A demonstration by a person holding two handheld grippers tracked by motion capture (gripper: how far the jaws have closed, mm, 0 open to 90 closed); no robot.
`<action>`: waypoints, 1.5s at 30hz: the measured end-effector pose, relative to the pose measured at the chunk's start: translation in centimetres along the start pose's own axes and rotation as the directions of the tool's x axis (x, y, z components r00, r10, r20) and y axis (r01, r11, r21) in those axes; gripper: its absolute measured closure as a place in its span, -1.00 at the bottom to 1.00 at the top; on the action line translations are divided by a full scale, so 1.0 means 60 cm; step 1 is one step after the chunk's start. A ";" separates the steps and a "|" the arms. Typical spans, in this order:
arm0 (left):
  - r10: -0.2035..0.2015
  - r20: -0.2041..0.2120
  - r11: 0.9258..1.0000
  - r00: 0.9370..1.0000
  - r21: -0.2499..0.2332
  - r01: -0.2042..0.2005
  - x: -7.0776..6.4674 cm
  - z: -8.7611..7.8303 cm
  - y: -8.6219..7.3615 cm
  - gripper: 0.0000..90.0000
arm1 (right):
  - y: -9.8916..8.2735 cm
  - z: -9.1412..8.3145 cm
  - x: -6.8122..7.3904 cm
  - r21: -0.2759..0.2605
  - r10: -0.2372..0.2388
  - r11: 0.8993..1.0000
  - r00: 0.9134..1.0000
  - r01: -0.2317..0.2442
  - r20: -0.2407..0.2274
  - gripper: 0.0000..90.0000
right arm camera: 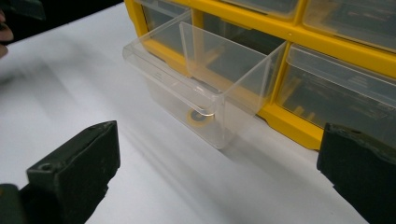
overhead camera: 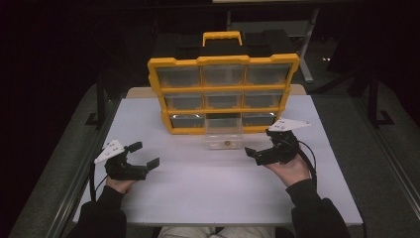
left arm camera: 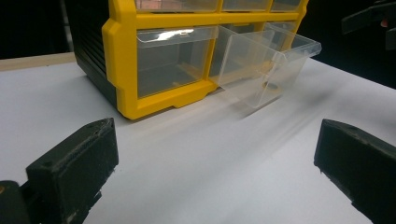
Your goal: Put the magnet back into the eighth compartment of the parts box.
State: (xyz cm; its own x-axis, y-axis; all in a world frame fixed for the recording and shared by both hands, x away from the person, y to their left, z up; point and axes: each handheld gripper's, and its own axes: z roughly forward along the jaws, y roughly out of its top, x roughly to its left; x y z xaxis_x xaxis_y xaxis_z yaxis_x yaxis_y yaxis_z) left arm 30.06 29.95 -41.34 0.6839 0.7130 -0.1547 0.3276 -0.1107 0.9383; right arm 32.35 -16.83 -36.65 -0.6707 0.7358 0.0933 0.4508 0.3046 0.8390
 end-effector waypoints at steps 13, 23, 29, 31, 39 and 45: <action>0.002 0.006 1.000 1.000 -0.002 -0.002 0.000 -0.001 0.001 -1.00 | -0.057 -0.039 -0.034 -0.096 0.085 0.992 0.996 -0.082 0.028 -1.00; 0.000 0.009 1.000 1.000 -0.002 0.000 0.001 -0.001 0.001 -1.00 | -0.091 -0.058 -0.049 -0.133 0.119 0.985 0.992 -0.113 0.034 -1.00; 0.002 0.010 1.000 1.000 0.002 -0.002 -0.001 0.000 0.000 -1.00 | -0.104 -0.063 -0.054 -0.141 0.125 0.983 0.992 -0.119 0.033 -1.00; 0.004 0.009 1.000 1.000 0.004 -0.004 -0.001 0.001 0.000 -1.00 | -0.109 -0.066 -0.055 -0.163 0.130 0.979 0.991 -0.124 0.025 -1.00; 0.010 0.011 1.000 1.000 0.008 -0.010 -0.002 0.001 0.000 -1.00 | -0.129 -0.077 -0.061 -0.215 0.132 0.969 0.991 -0.125 0.019 -1.00; 0.013 0.013 1.000 1.000 0.011 -0.013 -0.003 0.002 0.000 -1.00 | -0.152 -0.082 -0.070 -0.234 0.164 0.961 0.985 -0.148 0.050 -1.00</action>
State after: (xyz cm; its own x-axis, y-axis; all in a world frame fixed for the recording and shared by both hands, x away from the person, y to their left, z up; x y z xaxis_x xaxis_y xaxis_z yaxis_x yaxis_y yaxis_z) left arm 29.99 29.75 -41.37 0.6965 0.7024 -0.1467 0.3258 -0.1274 0.9368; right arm 28.15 -25.65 -42.08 -0.5571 0.8053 0.2028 0.3946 0.0418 0.9179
